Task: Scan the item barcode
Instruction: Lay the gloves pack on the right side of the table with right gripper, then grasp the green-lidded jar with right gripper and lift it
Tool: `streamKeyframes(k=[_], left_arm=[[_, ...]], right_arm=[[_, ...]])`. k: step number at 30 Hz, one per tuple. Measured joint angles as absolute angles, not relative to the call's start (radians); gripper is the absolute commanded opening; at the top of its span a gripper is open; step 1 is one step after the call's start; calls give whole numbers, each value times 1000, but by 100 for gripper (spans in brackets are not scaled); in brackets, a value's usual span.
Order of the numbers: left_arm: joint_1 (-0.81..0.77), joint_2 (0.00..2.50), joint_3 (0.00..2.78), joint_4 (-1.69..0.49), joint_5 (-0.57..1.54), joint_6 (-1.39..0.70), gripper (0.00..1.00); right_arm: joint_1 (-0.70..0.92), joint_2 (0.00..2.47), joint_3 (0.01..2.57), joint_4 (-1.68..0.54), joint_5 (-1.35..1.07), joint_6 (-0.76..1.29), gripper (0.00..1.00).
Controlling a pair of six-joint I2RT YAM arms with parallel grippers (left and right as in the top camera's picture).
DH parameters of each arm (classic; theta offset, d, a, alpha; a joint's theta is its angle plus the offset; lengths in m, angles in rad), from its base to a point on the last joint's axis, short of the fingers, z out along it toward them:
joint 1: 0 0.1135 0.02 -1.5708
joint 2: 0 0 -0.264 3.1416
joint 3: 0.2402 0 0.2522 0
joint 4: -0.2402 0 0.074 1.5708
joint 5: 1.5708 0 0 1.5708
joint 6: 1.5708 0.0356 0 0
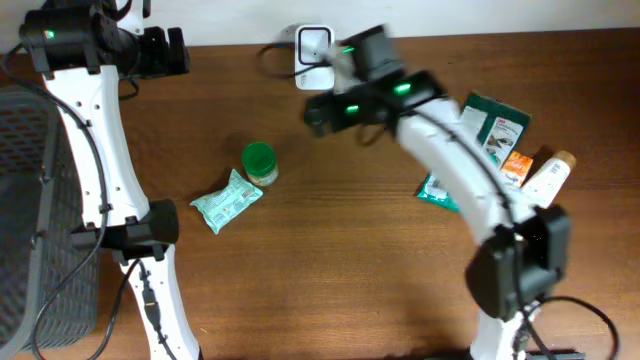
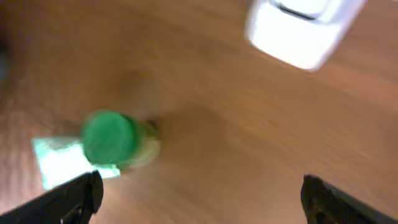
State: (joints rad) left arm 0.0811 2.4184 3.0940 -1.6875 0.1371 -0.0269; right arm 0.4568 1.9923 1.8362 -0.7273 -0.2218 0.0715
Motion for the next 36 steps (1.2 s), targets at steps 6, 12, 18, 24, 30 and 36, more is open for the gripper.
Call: streamKeyframes(k=[6, 12, 18, 24, 30, 36], left_arm=[[81, 2418, 3094, -1687, 137, -27, 99], [81, 2418, 3094, -1687, 137, -27, 99], [81, 2418, 3094, -1687, 137, -27, 99], [81, 2418, 3094, -1687, 137, -27, 99], [81, 2418, 3094, -1688, 138, -27, 99], [81, 2418, 3094, -1687, 137, -27, 99]], right_arm=[[638, 2177, 1834, -514, -227, 67, 91], [661, 2212, 1834, -511, -261, 4, 89], [661, 2283, 1834, -507, -272, -4, 65], [646, 2254, 1843, -623, -275, -39, 63], [455, 2195, 1842, -970, -232, -315, 65], [453, 2189, 1888, -1115, -226, -446, 98]])
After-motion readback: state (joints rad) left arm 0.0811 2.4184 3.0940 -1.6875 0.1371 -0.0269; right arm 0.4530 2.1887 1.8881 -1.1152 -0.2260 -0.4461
